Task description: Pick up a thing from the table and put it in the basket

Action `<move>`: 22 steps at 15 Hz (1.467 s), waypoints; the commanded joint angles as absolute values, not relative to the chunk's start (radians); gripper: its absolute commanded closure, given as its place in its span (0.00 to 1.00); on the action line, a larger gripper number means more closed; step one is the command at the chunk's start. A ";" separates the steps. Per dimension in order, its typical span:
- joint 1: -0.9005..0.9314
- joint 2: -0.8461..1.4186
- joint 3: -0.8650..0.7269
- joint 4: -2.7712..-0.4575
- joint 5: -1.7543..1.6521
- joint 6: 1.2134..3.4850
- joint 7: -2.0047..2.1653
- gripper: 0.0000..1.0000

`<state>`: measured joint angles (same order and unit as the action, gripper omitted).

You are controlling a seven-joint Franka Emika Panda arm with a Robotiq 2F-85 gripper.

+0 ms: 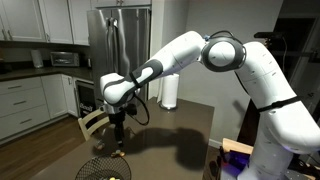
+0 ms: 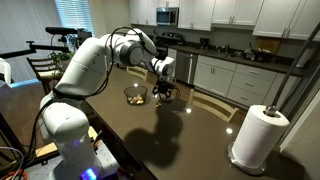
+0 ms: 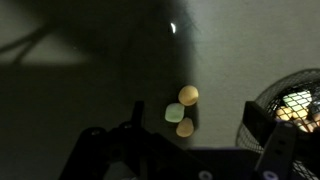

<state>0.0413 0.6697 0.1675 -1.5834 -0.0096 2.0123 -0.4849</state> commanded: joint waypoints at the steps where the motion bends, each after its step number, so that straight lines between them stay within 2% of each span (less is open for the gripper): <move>1: 0.048 0.701 0.167 -1.562 -0.019 2.029 -0.479 0.00; 12: 0.069 0.782 0.163 -1.572 -0.043 2.138 -0.466 0.00; 13: 0.073 0.790 0.162 -1.572 -0.047 2.145 -0.463 0.08; 14: 0.075 0.794 0.162 -1.574 -0.052 2.150 -0.461 0.26; 22: 0.100 0.765 0.164 -1.598 -0.073 2.153 -0.436 0.79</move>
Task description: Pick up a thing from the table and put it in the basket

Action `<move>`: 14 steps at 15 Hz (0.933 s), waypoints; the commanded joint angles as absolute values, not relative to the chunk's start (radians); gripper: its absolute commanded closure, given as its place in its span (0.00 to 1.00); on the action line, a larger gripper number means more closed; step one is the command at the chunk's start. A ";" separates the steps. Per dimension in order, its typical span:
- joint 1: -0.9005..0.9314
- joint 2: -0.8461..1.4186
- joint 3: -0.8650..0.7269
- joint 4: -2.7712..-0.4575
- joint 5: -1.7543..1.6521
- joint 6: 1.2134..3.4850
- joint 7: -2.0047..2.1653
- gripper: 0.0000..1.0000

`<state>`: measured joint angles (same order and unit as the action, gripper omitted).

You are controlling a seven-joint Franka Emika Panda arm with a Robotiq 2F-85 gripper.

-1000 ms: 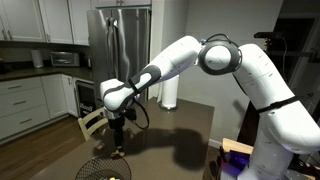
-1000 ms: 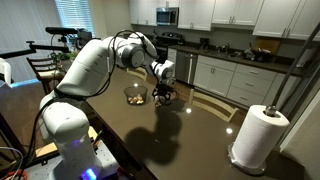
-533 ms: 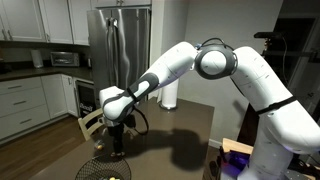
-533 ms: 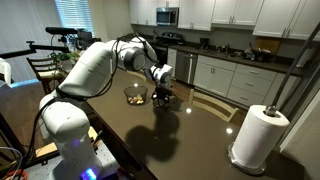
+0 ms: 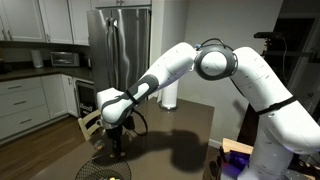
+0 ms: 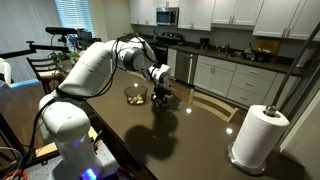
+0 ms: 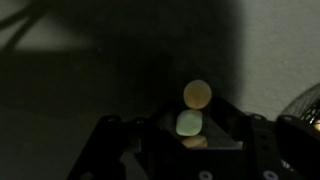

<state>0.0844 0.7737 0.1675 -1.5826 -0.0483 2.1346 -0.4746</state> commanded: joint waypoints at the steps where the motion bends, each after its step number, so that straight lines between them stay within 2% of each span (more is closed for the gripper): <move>1: 0.104 0.754 0.164 -1.606 -0.073 2.151 -0.429 0.85; 2: 0.109 0.743 0.165 -1.612 -0.074 2.150 -0.422 0.92; 6: 0.135 0.692 0.166 -1.640 -0.078 2.143 -0.384 1.00; 8: 0.152 0.663 0.166 -1.651 -0.081 2.136 -0.360 0.96; 14: 0.197 0.561 0.159 -1.664 -0.104 2.083 -0.289 0.96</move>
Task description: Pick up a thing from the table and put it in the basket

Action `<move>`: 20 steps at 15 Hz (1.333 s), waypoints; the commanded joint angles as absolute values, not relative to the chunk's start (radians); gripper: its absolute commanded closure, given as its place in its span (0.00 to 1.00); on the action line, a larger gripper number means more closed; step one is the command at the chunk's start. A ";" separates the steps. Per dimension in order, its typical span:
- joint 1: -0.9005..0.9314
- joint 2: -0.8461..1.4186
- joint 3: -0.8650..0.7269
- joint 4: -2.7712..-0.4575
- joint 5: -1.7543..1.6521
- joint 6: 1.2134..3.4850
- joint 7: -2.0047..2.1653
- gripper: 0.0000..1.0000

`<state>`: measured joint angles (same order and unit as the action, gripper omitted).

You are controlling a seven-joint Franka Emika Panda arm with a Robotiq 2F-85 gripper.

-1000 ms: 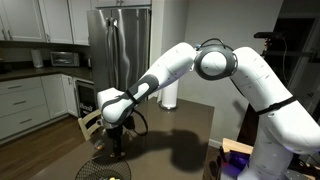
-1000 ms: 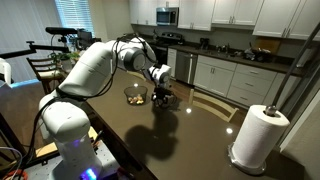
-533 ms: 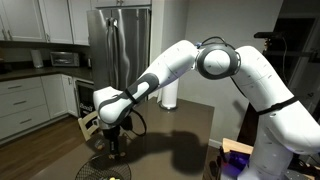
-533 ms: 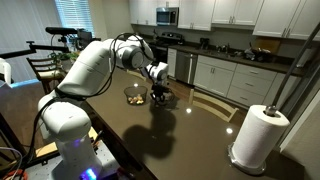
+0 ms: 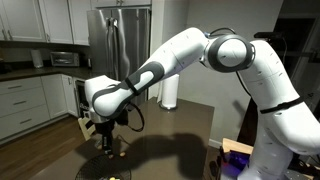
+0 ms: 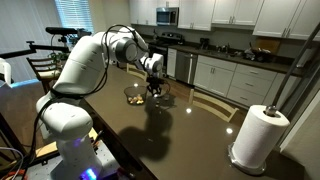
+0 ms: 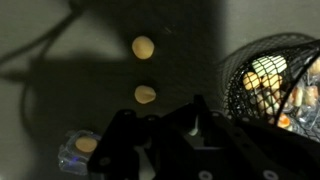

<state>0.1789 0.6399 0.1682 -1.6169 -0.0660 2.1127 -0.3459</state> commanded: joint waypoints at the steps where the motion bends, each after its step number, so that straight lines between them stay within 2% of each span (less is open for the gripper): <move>1: 0.207 0.545 0.155 -1.661 -0.118 2.073 -0.273 0.96; 11: 0.261 0.451 0.183 -1.650 -0.173 1.943 -0.217 0.96; 20: 0.307 0.469 0.250 -1.622 -0.158 1.832 -0.248 0.96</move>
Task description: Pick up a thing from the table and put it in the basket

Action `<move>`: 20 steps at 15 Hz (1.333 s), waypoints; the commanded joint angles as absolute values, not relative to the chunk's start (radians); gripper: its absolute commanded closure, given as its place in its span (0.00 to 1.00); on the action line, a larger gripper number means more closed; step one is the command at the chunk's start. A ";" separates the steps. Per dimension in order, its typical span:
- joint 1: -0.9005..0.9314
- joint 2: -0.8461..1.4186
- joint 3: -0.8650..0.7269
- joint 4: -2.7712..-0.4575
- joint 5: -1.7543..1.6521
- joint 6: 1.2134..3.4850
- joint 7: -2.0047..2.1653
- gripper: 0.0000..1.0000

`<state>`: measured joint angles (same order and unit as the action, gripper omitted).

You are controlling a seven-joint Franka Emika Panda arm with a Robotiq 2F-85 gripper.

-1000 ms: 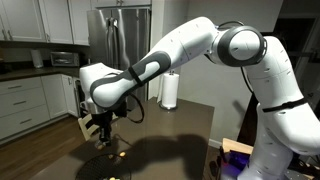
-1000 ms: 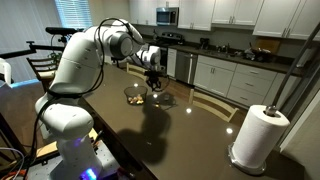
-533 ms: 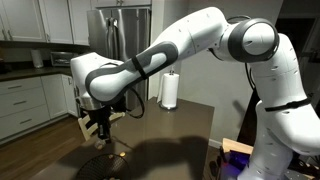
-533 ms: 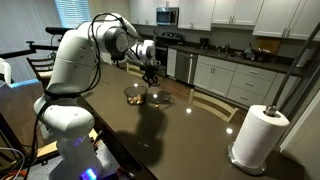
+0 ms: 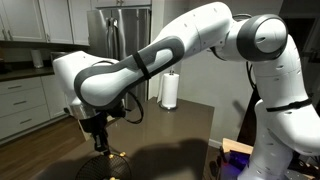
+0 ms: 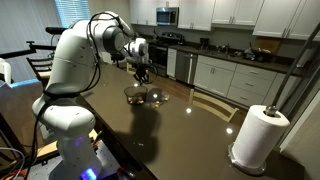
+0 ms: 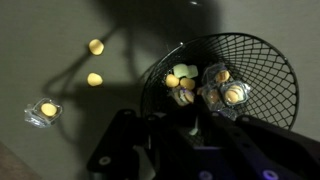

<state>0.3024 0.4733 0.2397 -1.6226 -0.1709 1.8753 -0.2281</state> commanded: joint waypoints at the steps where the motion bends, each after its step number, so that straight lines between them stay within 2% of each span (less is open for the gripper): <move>1: 0.309 0.471 0.254 -1.621 -0.156 1.823 -0.250 0.96; 6: 0.313 0.473 0.263 -1.620 -0.149 1.802 -0.254 0.96; 7: 0.314 0.474 0.263 -1.619 -0.149 1.800 -0.251 0.71; 8: 0.313 0.474 0.263 -1.619 -0.149 1.798 -0.253 0.69; 10: 0.313 0.475 0.264 -1.617 -0.148 1.792 -0.256 0.58; 18: 0.312 0.466 0.266 -1.624 -0.142 1.773 -0.251 0.07; 20: 0.314 0.463 0.265 -1.628 -0.148 1.779 -0.245 0.00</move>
